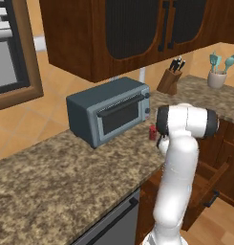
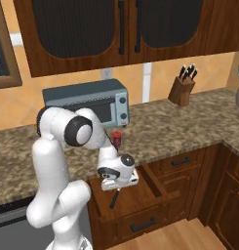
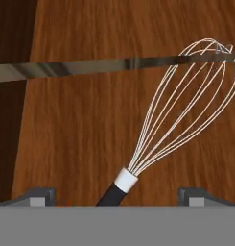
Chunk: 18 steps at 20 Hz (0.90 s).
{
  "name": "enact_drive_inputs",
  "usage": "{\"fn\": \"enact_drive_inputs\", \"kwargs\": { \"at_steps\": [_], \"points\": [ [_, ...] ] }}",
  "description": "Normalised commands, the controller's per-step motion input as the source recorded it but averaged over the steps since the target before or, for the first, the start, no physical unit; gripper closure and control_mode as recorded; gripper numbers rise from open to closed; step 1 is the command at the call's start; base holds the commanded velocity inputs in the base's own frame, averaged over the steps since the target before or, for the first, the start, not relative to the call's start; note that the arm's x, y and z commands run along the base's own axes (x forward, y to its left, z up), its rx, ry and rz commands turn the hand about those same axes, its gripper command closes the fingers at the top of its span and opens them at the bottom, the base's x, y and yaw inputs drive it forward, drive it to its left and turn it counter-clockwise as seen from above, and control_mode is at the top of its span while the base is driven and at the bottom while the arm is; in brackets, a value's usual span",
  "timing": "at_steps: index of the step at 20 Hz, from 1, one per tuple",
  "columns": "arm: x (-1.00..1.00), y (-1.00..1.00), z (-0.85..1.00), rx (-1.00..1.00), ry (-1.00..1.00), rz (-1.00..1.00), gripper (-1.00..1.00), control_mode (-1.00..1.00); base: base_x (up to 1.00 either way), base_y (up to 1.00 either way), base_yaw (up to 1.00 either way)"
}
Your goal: Pick the whisk from the drawer and place it on the counter.
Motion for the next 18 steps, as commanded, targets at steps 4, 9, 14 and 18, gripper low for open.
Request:
{"fn": "enact_drive_inputs", "kwargs": {
  "at_steps": [4,9,14,18],
  "points": [
    [0.30,-0.19,-0.49,0.05,0.00,0.08,-1.00,-1.00,0.00,0.00,0.00],
    [0.09,-0.56,-0.70,0.08,-0.02,0.08,1.00,-1.00,0.00,0.00,0.00],
    [-0.16,-0.61,0.19,0.14,0.00,0.03,1.00,-1.00,0.00,0.00,0.00],
    [-0.15,-0.69,0.84,0.14,0.04,0.00,1.00,-1.00,0.00,0.00,0.00]
  ]
}}
